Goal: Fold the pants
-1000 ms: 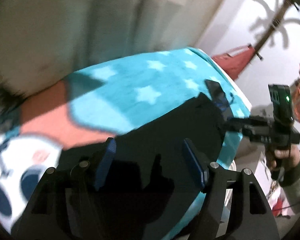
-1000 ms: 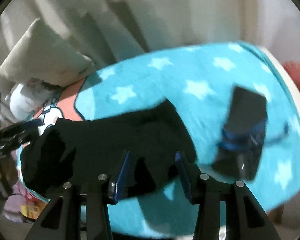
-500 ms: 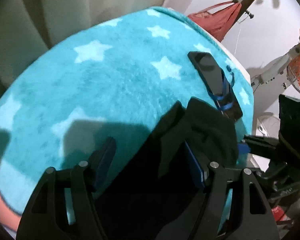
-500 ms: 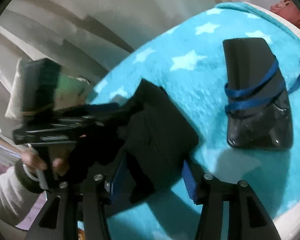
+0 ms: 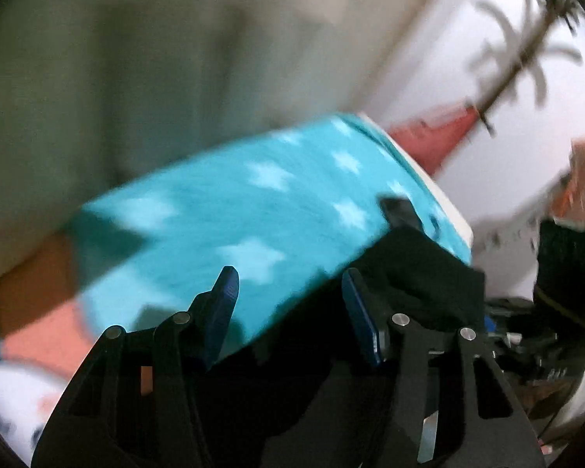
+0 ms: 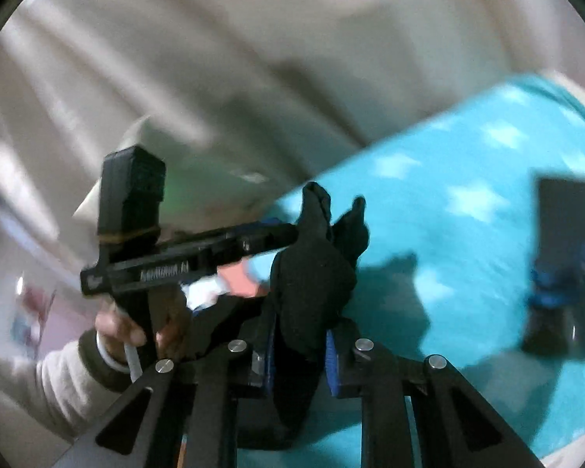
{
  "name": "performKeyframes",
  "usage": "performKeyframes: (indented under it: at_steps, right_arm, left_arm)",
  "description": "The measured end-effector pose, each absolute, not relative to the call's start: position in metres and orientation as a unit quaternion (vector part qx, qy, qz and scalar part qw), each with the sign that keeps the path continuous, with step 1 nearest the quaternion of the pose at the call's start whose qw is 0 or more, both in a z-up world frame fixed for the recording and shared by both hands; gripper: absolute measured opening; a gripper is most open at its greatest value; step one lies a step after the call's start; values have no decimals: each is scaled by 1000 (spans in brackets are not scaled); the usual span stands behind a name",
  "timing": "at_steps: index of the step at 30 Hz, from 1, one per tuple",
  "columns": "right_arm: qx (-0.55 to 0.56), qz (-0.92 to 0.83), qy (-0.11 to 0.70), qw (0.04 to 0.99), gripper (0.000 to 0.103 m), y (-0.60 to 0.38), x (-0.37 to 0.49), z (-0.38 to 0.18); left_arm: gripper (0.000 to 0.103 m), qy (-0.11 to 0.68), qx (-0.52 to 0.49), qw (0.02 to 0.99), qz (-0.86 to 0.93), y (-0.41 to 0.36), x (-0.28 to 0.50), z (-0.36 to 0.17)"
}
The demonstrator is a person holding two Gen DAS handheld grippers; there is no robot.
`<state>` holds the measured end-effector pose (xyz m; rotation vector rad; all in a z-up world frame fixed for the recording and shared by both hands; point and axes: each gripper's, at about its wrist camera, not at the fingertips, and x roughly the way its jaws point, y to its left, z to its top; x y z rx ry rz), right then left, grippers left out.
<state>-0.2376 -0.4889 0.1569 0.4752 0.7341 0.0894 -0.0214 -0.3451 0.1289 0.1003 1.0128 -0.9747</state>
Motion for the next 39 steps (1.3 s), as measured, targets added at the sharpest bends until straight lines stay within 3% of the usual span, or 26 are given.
performKeyframes:
  at_steps: [5,8,10,14,20,27,34,39]
  right_arm:
    - [124,119,419,892,20,-397,-203,128]
    - [104,147,519,836,50,-354,-182,77]
    - [100,182,554,806,50,-338,-187,67]
    - [111,197,543,809,50,-356,-202,95]
    - [109,74,508,851,50,-409,-176,114]
    - [-16,18,540,842,50,-400,-119,68]
    - [-7,64,522,851,50,-398,-133,96]
    - [-42,126,526,840,50,-356,-136,85]
  left_arm:
    - [59,476,-32,804,-354,-231,-12,140]
    - [61,499,-49,811,-302,-186,-16,128]
    - [61,513,-50,811,-278,-171,-25,119]
    - [61,511,-58,811,-277,-168,-48,115]
    - [61,515,-22,805,-294,-214,-79,102]
    - [61,574,28,780,-246,-234,-99,40]
    - [61,578,-10,781,-238,-198,-116,45]
    - [61,581,-32,783,-218,-176,-121,51]
